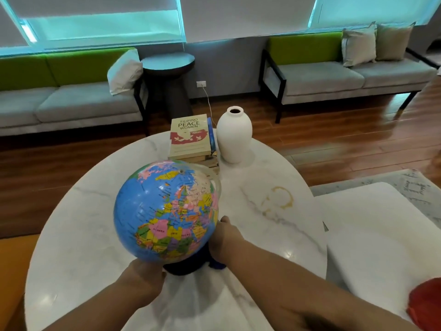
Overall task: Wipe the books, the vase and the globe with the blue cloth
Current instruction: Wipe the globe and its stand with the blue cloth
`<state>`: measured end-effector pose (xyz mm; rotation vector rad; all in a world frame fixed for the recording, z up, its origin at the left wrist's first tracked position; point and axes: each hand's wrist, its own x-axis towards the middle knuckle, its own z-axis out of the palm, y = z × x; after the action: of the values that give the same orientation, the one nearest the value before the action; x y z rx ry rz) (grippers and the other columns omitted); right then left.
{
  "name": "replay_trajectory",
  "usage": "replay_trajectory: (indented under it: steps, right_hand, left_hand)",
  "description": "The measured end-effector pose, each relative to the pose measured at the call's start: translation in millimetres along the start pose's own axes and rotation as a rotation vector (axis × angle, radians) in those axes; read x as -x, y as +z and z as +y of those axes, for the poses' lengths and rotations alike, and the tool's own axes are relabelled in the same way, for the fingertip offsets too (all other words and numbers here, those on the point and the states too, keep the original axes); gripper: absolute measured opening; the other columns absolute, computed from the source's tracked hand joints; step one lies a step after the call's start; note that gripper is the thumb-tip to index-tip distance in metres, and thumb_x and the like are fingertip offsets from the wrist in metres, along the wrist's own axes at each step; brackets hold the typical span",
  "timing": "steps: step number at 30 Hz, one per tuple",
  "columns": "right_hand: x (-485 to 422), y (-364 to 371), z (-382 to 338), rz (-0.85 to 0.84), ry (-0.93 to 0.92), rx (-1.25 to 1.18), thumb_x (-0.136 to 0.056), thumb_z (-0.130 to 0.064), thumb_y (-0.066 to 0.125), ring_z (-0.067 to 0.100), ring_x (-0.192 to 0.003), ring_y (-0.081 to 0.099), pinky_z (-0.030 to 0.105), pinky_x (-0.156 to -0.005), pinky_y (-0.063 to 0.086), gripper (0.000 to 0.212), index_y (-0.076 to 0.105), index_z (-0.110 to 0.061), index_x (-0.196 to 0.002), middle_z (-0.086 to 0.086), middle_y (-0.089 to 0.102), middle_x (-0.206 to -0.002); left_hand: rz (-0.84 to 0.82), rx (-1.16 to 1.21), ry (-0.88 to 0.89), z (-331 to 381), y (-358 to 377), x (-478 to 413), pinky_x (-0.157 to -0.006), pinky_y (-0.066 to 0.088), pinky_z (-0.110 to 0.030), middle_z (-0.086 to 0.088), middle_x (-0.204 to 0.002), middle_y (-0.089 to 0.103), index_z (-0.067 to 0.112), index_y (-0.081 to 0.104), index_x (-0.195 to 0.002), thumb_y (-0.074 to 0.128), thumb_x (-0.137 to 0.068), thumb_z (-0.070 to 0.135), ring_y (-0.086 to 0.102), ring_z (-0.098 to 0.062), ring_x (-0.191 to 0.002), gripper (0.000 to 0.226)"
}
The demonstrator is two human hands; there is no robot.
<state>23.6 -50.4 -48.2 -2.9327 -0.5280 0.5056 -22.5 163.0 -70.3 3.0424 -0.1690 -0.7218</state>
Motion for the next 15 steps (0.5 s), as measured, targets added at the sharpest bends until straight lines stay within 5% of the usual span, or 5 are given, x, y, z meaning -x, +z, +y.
replay_trajectory:
  steps: [2, 7, 11, 15]
  right_hand:
    - [3, -4, -6, -0.026, -0.091, 0.016, -0.095, -0.013, 0.049, 0.035, -0.127, 0.036, 0.041, -0.103, 0.039, 0.045, 0.038, -0.006, -0.138, 0.014, 0.038, -0.139]
    - [5, 20, 13, 0.066, -0.150, -0.130, -0.084, -0.016, 0.054, 0.041, -0.106, 0.045, 0.042, -0.087, 0.042, 0.042, 0.060, -0.022, -0.126, 0.011, 0.052, -0.127]
    - [2, 16, 1, 0.027, -0.044, -0.073, -0.085, -0.023, 0.063, 0.037, -0.112, 0.039, 0.039, -0.087, 0.042, 0.040, 0.054, -0.025, -0.124, 0.006, 0.044, -0.129]
    - [14, 25, 3, 0.023, -0.164, -0.158, -0.090, -0.025, 0.055, 0.032, -0.108, 0.043, 0.035, -0.086, 0.039, 0.037, 0.057, -0.033, -0.126, 0.010, 0.046, -0.130]
  left_hand:
    - [0.013, 0.044, 0.000, -1, 2, -1, -0.107, 0.034, -0.025, 0.001, -0.145, 0.043, 0.028, 0.036, -0.141, 0.039, -0.096, 0.040, 0.043, -0.022, -0.132, 0.046]
    - [0.040, 0.102, -0.003, -3, 3, -4, -0.106, 0.033, -0.023, 0.003, -0.144, 0.044, 0.030, 0.039, -0.139, 0.040, -0.096, 0.037, 0.043, -0.019, -0.131, 0.044]
    - [0.087, 0.182, 0.021, -4, 1, -6, -0.104, 0.031, -0.018, 0.008, -0.142, 0.044, 0.032, 0.039, -0.139, 0.042, -0.096, 0.033, 0.043, -0.014, -0.130, 0.043]
    - [0.055, 0.180, 0.008, -7, 2, -7, -0.104, 0.035, -0.021, 0.007, -0.141, 0.049, 0.033, 0.043, -0.136, 0.042, -0.096, 0.037, 0.046, -0.015, -0.127, 0.041]
